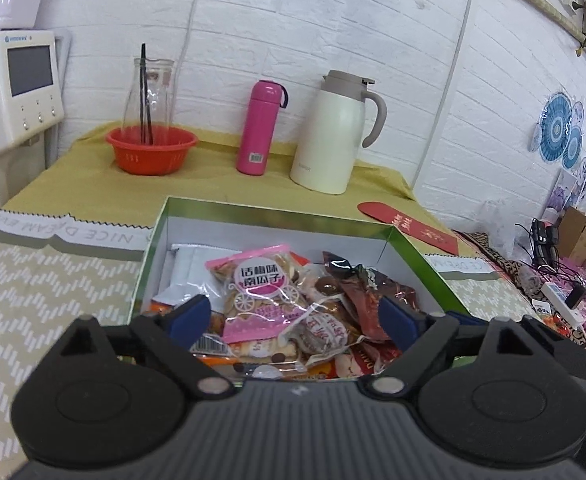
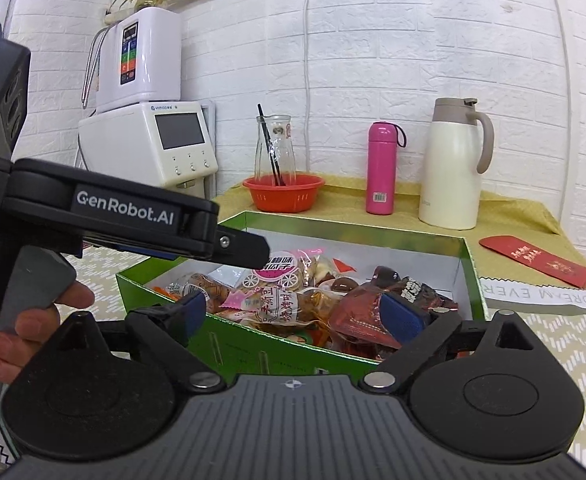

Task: Organize snacks
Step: 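Release the dried-meat packet into the green box with the left tool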

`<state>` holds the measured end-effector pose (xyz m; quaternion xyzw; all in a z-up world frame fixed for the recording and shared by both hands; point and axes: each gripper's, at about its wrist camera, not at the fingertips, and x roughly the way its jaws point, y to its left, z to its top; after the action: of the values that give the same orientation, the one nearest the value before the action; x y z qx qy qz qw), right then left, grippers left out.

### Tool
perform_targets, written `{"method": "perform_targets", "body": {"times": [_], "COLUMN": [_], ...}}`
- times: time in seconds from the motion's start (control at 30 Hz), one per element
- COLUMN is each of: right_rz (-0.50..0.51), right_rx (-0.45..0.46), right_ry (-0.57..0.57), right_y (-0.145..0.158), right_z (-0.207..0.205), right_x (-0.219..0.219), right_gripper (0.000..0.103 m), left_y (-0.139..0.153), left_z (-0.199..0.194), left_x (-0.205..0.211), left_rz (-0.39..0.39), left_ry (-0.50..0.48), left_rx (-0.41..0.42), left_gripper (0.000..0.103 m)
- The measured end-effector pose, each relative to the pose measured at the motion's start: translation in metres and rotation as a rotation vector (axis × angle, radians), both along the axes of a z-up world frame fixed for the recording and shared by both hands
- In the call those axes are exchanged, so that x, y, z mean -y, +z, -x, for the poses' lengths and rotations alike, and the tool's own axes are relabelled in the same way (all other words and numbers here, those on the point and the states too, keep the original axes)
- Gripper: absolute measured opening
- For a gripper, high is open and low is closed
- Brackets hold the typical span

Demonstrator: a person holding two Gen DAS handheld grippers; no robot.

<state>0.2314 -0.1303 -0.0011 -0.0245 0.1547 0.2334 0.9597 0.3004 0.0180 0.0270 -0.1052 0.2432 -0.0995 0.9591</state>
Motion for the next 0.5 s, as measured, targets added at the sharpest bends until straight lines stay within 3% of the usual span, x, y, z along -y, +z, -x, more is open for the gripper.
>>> {"method": "perform_targets", "body": {"times": [0.5], "right_rz": [0.022], "right_rx": [0.014], "right_ry": [-0.007], "right_y": [0.021], "right_z": [0.044], "right_x": [-0.01], "right_gripper": [0.103], "left_y": [0.025], "left_z": [0.066], "left_x": [-0.012], "left_rz": [-0.009], "left_ry": [0.023], "left_rx": [0.045], "left_gripper": [0.087]}}
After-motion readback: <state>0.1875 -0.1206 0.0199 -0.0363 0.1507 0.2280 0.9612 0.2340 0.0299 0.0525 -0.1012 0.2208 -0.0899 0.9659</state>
